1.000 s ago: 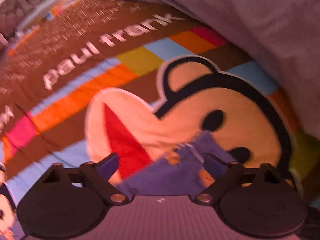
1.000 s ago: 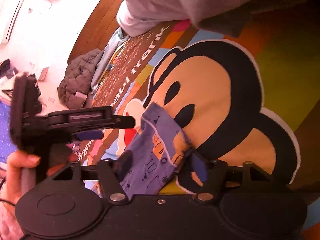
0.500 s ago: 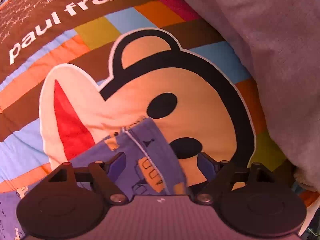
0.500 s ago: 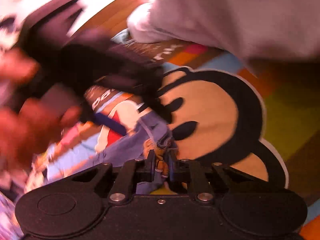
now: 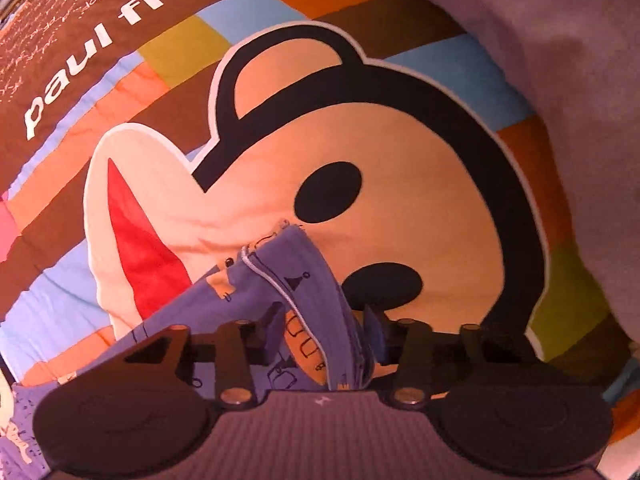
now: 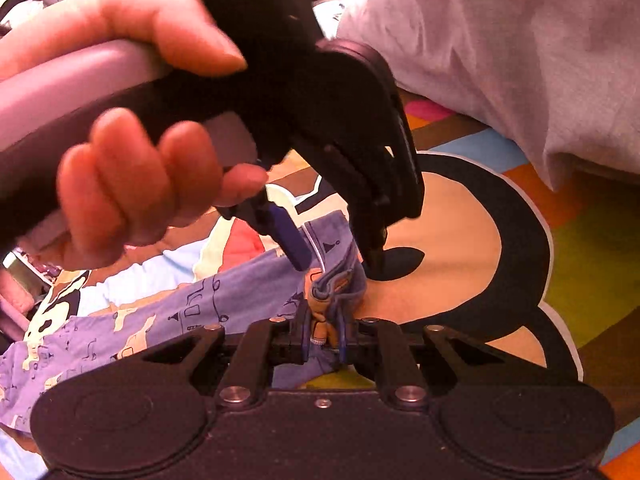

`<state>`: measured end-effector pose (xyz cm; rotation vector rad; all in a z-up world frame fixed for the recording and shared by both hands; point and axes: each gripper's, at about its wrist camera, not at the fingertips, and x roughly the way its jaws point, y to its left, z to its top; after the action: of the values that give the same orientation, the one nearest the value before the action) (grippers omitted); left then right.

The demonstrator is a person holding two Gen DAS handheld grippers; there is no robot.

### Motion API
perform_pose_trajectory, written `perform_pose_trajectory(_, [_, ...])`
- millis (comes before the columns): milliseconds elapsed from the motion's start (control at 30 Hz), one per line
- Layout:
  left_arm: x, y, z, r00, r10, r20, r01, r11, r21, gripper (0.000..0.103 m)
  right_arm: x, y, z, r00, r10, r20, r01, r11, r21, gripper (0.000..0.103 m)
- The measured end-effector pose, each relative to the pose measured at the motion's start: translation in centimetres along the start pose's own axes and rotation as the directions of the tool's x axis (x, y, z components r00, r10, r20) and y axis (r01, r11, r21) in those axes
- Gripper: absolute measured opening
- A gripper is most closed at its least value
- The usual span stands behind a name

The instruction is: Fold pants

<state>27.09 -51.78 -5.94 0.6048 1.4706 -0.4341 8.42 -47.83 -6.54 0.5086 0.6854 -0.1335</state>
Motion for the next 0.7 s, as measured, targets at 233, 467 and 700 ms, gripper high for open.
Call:
perform_pose_trajectory(233, [0.0,1.8,0.3,0.998,-0.068,0.009,0.068,0.992,-0.11,0.021,-0.2,-0.7,0.1,1.0,0.006,-0.004,-0.006,1.0,0.014,0.019])
perform_pose_trajectory(467, [-0.3,4.0,-0.4,0.986,-0.159,0.045,0.165,0.97,-0.18,0.014,0.4,-2.5,0.2,0.999,-0.013,-0.036,0.017,0.993,0.113,0.049])
perform_pose_trajectory(700, [-1.4,5.7,-1.8,0.974,-0.207,0.09,0.22,0.956,-0.192,0.008,1.0,-2.9,0.5,0.999,0.048,-0.008,-0.046,0.986,0.16,0.031])
